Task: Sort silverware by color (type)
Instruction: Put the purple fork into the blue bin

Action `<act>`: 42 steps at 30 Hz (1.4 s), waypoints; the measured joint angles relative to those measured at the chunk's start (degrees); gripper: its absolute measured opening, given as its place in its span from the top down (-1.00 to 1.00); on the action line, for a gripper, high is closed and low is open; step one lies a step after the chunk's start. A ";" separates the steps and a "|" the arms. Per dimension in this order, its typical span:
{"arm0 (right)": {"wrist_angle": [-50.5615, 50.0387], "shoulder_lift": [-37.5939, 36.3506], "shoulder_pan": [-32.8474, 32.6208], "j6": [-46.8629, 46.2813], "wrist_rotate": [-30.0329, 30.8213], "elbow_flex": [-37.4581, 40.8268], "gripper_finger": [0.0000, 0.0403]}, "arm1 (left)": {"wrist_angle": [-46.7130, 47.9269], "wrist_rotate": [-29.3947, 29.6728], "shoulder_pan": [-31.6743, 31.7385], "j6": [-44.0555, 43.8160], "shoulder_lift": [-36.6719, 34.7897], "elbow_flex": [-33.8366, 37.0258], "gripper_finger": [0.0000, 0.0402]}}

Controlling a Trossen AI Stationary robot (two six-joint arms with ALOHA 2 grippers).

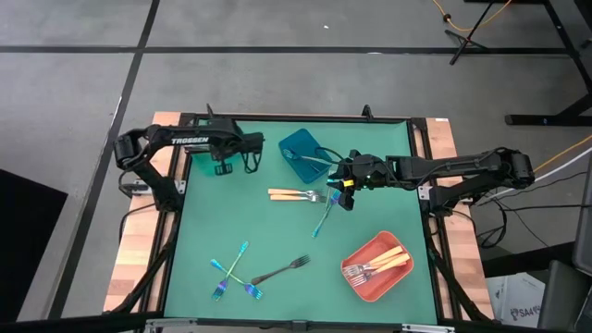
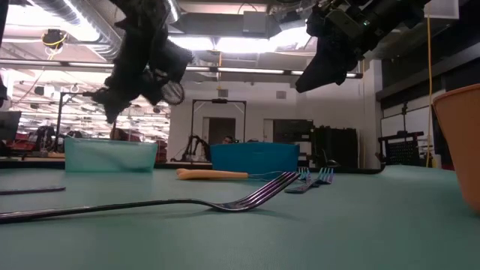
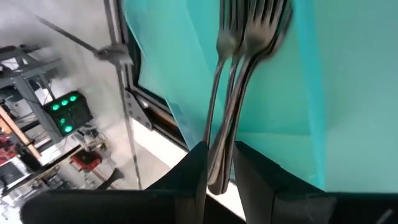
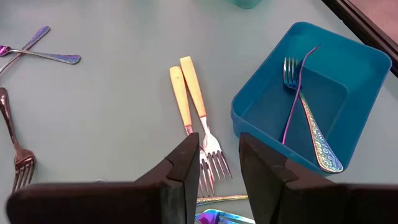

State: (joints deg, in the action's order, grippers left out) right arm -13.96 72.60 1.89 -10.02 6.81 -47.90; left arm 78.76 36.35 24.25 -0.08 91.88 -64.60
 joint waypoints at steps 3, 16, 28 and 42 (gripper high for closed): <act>-0.01 0.00 0.00 0.02 0.00 0.00 0.48 | 0.15 -1.69 -2.08 -2.53 0.00 -2.91 0.65; -0.02 0.00 0.00 7.75 0.00 0.00 0.48 | -12.12 -16.53 -18.31 -25.09 0.00 -10.64 0.65; -0.02 0.00 0.00 10.56 0.00 0.00 0.48 | -41.90 -17.63 -32.53 -29.85 0.00 -10.62 0.65; 0.00 0.00 0.00 16.87 -8.48 0.00 0.48 | -48.87 -17.41 -44.21 -32.47 0.00 -10.57 0.65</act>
State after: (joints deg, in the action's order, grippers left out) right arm -13.96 72.60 1.89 6.85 -1.67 -47.90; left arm 29.89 18.94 -19.96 -32.55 91.88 -75.18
